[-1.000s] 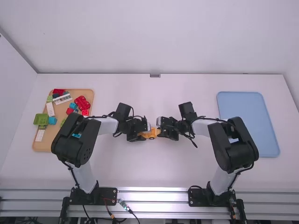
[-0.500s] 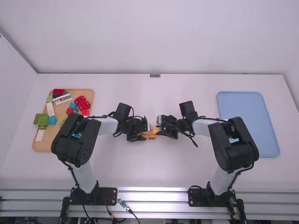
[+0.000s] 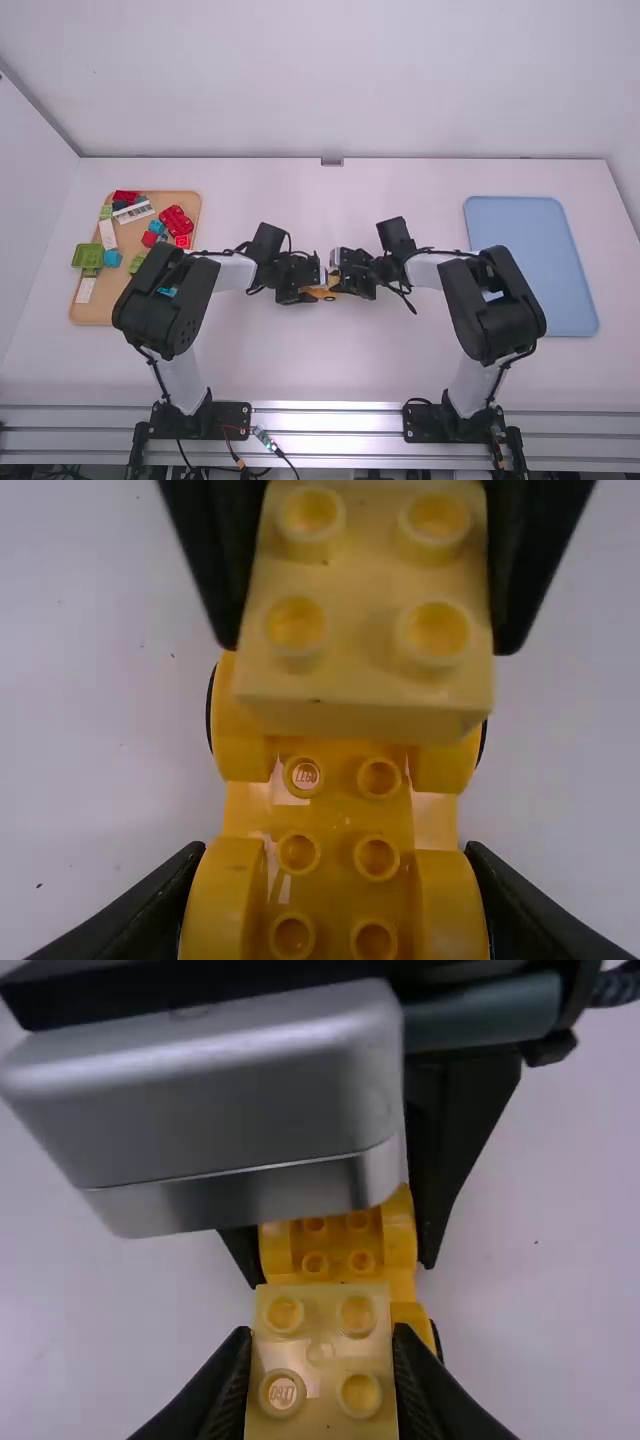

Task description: Assemble lego blocks to make yellow taxi

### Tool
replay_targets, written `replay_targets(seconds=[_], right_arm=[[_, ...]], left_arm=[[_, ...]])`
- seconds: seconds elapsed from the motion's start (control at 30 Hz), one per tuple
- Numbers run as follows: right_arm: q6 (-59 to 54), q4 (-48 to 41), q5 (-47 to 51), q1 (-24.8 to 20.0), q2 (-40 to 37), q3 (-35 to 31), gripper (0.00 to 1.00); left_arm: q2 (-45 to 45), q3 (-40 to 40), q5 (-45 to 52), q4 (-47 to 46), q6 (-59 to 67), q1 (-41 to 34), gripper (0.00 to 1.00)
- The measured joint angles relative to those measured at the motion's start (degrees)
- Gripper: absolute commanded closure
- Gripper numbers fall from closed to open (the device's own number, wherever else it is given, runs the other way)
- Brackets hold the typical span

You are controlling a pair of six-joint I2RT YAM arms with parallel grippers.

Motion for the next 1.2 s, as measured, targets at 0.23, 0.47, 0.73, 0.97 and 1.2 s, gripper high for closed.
replay_targets(seconds=[0.23,0.47,0.73,0.97,1.2], right_arm=[[0.72,0.7,-0.55,0.17,4.37,2.67,1.0],[-0.85,-6.27,-0.66,0.31,5.27,6.45,1.0],[-2.12,-6.75,0.55,0.66,5.35,6.97,1.0],[-2.12,-3.93,0.57,0.79,5.35,5.81,1.0],[-2.12,-4.09,0.46,0.81,5.33,5.22,1.0]], left_arm=[[0.0,0.0,0.0,-0.07,-0.09,0.0,0.98],[0.0,0.0,-0.02,-0.09,-0.17,-0.04,0.98],[0.0,-0.11,-0.87,0.48,-3.3,-0.15,0.98],[0.0,-0.11,-1.31,0.96,-4.15,-0.17,0.98],[0.0,-0.09,-1.29,0.9,-4.5,-0.26,0.98]])
